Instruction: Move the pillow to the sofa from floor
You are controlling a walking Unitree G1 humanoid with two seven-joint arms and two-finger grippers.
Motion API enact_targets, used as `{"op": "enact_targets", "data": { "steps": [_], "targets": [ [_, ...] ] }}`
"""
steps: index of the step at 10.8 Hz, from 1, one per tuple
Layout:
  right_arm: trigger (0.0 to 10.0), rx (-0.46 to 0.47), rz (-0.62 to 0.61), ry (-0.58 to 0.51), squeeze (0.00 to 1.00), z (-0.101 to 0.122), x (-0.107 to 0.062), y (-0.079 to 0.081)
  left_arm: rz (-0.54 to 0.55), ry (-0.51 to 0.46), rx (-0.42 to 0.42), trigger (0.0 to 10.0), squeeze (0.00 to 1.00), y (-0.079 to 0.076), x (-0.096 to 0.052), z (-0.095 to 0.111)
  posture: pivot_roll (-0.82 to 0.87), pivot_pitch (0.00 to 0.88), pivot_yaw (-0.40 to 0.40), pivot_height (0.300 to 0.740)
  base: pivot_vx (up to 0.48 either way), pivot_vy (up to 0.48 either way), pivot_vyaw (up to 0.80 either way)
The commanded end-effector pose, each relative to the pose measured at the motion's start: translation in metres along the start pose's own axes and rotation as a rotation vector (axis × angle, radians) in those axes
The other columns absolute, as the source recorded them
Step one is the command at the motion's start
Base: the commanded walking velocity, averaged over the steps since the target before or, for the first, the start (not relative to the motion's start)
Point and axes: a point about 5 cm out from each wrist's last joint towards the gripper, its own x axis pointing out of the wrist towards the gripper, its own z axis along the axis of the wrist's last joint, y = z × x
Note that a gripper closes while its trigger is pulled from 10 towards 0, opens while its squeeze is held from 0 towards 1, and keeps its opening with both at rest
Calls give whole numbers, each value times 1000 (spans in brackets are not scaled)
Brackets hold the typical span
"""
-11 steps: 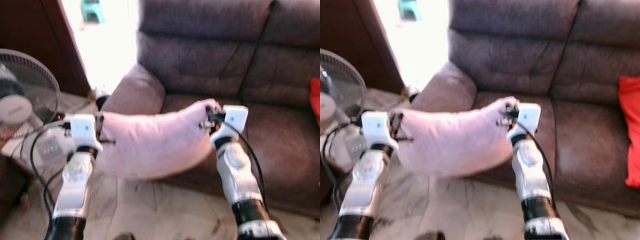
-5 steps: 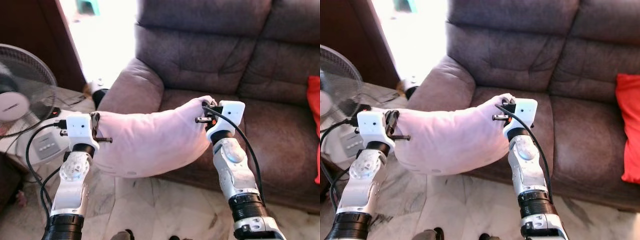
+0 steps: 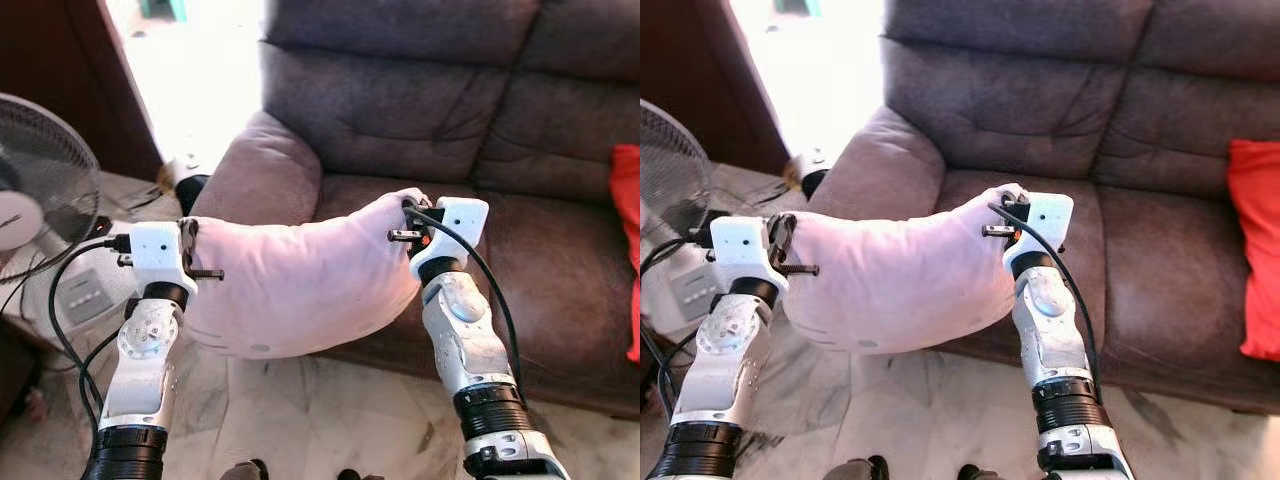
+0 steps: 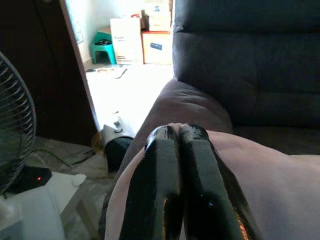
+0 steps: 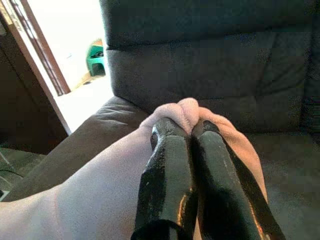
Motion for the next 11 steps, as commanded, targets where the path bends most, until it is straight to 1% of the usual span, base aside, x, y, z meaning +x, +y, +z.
{"op": "enact_targets", "data": {
  "steps": [1, 4, 5, 6, 7, 8, 9, 10, 11],
  "targets": [
    [10000, -5, 26, -76, 0, 18, 4, 6, -24, -60, -11, 10000, 0, -4, 5, 16, 168, 138, -38, 740, 0, 0, 0],
    [10000, -10, 19, -79, 0, 19, 5, 6, -39, -61, -15, 10000, 0, -6, 6, 16, 171, 134, -39, 740, 0, 0, 0],
    [10000, 18, 18, -82, 0, 18, 4, 5, -71, -45, -39, 10000, 0, -16, 3, 13, 171, 134, -39, 740, 0, 0, -625],
    [10000, -34, 25, -107, 0, 15, -1, 4, -134, -50, -67, 10000, 0, -34, -5, 10, 165, 131, -38, 740, 0, 0, 0],
    [10000, -69, 12, -119, 0, 11, -5, 0, -113, -68, -95, 10000, 0, -36, -7, 10, 167, 130, -42, 740, 244, 0, 0],
    [10000, -106, 5, -109, 0, 0, -15, -4, -89, -82, -57, 10000, 0, -36, -7, 9, 167, 128, -42, 740, 247, 0, 0],
    [10000, -115, -3, -49, 0, -18, -28, -13, -107, -76, -23, 10000, 0, -37, -8, 7, 166, 127, -40, 740, 247, 0, 0],
    [10000, -119, -4, -34, 0, -23, -36, -21, -115, -77, -17, 10000, 0, -35, -8, 7, 166, 126, -39, 740, 251, 0, 0],
    [10000, -153, -60, -21, 0, -22, -43, -43, -147, -74, 23, 10000, 0, -33, -7, 9, 164, 128, -33, 740, 244, 0, 0]
  ]
}}
